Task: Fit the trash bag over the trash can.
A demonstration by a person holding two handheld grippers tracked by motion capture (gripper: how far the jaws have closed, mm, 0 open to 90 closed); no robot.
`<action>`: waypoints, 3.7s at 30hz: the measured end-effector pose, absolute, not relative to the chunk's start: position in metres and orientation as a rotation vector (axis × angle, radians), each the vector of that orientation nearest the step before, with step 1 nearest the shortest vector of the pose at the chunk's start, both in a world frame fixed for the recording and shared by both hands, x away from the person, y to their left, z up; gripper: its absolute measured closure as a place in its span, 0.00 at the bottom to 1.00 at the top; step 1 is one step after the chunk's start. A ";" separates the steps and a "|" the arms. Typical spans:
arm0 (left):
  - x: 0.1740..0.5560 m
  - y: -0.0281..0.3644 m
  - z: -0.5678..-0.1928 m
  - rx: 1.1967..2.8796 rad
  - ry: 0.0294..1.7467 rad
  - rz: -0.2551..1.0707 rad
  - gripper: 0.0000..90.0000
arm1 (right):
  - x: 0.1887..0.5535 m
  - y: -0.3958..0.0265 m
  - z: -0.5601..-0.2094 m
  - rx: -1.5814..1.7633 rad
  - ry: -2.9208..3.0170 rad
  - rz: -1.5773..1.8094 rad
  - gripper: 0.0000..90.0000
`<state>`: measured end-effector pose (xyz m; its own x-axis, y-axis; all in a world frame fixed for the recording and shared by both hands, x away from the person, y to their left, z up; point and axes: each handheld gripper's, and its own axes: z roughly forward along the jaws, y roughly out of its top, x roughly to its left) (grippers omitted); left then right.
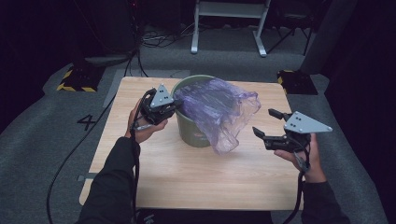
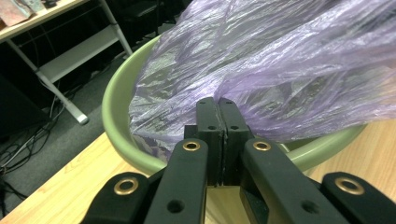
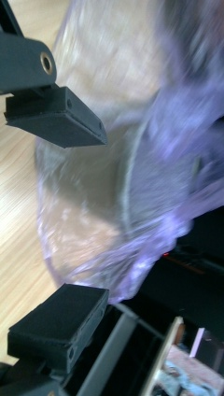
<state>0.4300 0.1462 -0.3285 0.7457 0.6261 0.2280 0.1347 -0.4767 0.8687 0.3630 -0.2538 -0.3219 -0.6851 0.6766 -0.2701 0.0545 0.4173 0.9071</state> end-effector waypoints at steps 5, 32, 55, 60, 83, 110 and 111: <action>0.431 0.154 -0.330 2.012 0.600 0.688 0.94 | 0.390 -0.246 -0.331 0.680 2.090 1.219 0.31; 0.344 0.161 -0.334 1.948 0.510 0.613 0.18 | 0.408 -0.230 -0.341 0.636 2.175 1.257 0.98; 0.284 0.116 -0.354 2.016 0.405 0.608 0.17 | 0.402 -0.235 -0.341 0.658 2.138 1.217 0.82; 0.303 0.115 -0.351 1.966 0.487 0.634 0.28 | 0.399 -0.239 -0.341 0.640 2.130 1.233 0.65; 0.352 0.155 -0.347 1.915 0.589 0.651 0.92 | 0.398 -0.234 -0.330 0.551 2.079 1.175 0.40; 0.439 0.194 -0.367 1.889 0.837 0.591 0.99 | 0.479 -0.204 -0.327 0.749 2.149 1.167 0.99; 0.442 0.194 -0.368 1.888 0.843 0.585 0.99 | 0.483 -0.203 -0.328 0.760 2.153 1.162 0.99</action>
